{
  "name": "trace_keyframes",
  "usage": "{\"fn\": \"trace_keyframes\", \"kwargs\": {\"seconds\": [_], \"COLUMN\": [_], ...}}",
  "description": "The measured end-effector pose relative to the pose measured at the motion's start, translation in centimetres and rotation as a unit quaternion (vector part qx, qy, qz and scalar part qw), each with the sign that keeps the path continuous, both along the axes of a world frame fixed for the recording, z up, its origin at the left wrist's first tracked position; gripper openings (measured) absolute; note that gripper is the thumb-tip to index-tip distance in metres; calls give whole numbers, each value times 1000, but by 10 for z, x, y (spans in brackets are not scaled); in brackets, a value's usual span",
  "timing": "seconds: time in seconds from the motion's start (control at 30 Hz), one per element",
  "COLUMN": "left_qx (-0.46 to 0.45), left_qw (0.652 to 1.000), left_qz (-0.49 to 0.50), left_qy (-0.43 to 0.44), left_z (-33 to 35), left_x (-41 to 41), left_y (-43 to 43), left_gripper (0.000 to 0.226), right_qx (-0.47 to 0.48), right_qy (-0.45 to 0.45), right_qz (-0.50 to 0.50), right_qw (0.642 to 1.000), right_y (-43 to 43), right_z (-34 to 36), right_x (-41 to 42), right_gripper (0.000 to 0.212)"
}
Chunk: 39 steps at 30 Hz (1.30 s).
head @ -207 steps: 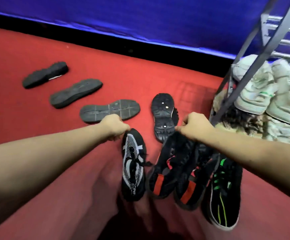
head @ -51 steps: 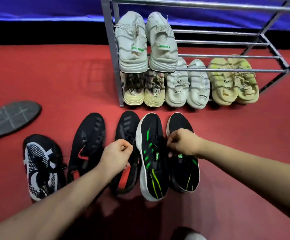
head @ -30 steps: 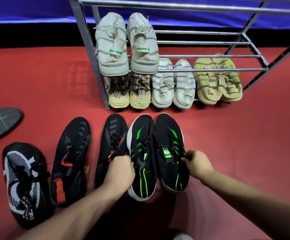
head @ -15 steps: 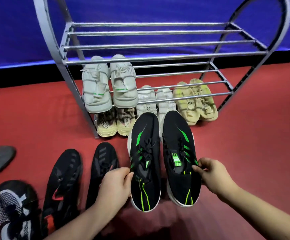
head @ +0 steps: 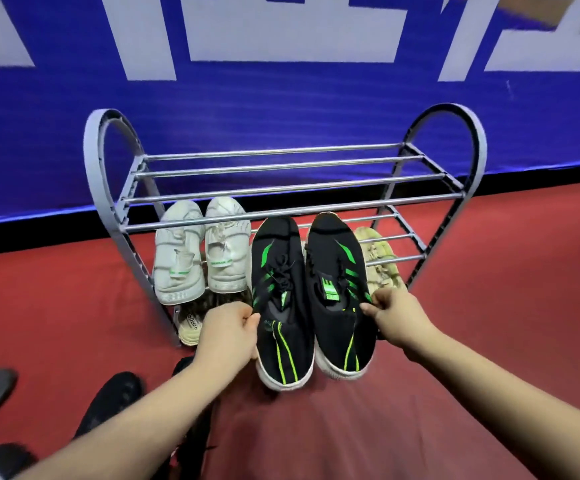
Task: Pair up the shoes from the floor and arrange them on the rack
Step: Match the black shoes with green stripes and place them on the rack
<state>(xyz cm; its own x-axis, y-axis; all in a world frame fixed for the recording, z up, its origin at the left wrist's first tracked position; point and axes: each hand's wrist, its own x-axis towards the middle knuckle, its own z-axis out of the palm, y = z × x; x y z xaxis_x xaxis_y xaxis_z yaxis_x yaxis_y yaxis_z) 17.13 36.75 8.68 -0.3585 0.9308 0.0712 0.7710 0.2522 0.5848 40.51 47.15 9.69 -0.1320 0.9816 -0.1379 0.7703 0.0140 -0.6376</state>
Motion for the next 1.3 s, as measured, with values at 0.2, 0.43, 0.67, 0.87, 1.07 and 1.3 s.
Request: {"fn": "trace_keyframes", "kwargs": {"seconds": [0.2, 0.43, 0.67, 0.87, 1.07, 1.3], "left_qx": [-13, -45, -80, -62, -15, -119], "left_qw": [998, 990, 983, 986, 989, 968], "left_qz": [49, 118, 141, 146, 146, 181], "left_qy": [36, 63, 82, 57, 30, -126], "left_z": [11, 15, 8, 3, -8, -7], "left_x": [1, 11, 12, -1, 9, 20], "left_y": [45, 92, 135, 159, 124, 127], "left_gripper": [45, 23, 22, 25, 21, 28], "right_qx": [1, 8, -1, -10, 32, 1], "right_qy": [-18, -61, -58, -66, -48, -82], "right_qz": [13, 34, 29, 18, 21, 7], "right_qw": [1000, 998, 998, 998, 998, 997], "right_y": [46, 97, 140, 158, 157, 147], "right_z": [2, 0, -8, -5, -22, -23], "right_x": [-18, -34, -39, -49, -40, -44], "right_gripper": [41, 44, 23, 35, 43, 34]}}
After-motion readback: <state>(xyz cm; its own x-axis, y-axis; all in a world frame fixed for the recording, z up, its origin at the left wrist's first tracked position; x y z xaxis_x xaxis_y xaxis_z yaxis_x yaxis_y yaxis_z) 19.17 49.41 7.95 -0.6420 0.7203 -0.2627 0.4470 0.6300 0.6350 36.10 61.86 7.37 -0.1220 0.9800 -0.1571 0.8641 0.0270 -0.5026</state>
